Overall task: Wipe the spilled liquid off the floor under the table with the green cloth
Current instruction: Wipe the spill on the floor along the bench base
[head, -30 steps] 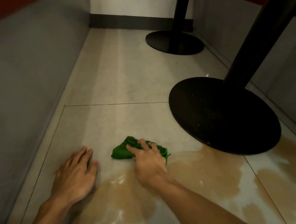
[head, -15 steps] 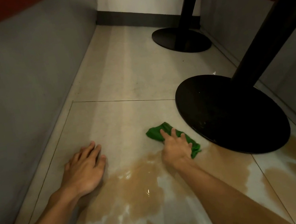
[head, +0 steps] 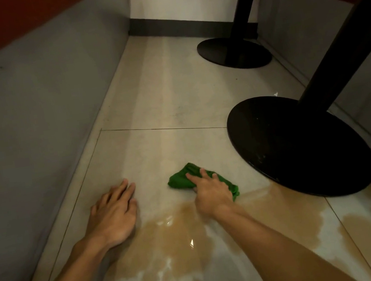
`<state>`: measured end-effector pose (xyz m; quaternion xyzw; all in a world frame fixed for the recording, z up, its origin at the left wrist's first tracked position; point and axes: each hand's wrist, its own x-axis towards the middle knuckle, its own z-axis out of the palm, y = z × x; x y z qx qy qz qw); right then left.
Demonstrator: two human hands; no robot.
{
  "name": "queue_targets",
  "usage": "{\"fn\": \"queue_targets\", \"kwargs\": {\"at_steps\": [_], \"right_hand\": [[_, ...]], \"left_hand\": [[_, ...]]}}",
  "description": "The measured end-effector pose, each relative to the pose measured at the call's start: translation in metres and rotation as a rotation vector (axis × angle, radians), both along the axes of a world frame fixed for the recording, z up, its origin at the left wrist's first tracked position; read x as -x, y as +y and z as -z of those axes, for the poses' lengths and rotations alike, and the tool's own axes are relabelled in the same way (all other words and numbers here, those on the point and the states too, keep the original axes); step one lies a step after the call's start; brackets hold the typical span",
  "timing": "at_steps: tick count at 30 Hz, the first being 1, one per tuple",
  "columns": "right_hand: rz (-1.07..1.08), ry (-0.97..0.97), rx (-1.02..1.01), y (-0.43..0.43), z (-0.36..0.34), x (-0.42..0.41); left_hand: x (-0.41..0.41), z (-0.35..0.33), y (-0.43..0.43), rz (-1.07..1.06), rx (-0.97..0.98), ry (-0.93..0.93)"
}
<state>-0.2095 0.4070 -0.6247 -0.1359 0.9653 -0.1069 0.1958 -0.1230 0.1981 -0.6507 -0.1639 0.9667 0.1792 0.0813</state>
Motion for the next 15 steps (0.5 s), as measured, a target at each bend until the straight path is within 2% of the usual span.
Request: {"fn": "queue_targets", "kwargs": {"at_steps": [7,11,15], "right_hand": [[0.080,0.029,-0.025,-0.026,-0.005,-0.026],[-0.050,0.112,0.011,-0.047,0.002,-0.063],[-0.217,0.118,0.003,-0.024,0.001,-0.061]], "left_hand": [[-0.001,0.002,-0.001,0.013,0.005,0.028],[-0.002,0.005,-0.003,0.017,-0.007,0.040],[-0.004,0.007,-0.005,0.026,-0.015,0.055]]}}
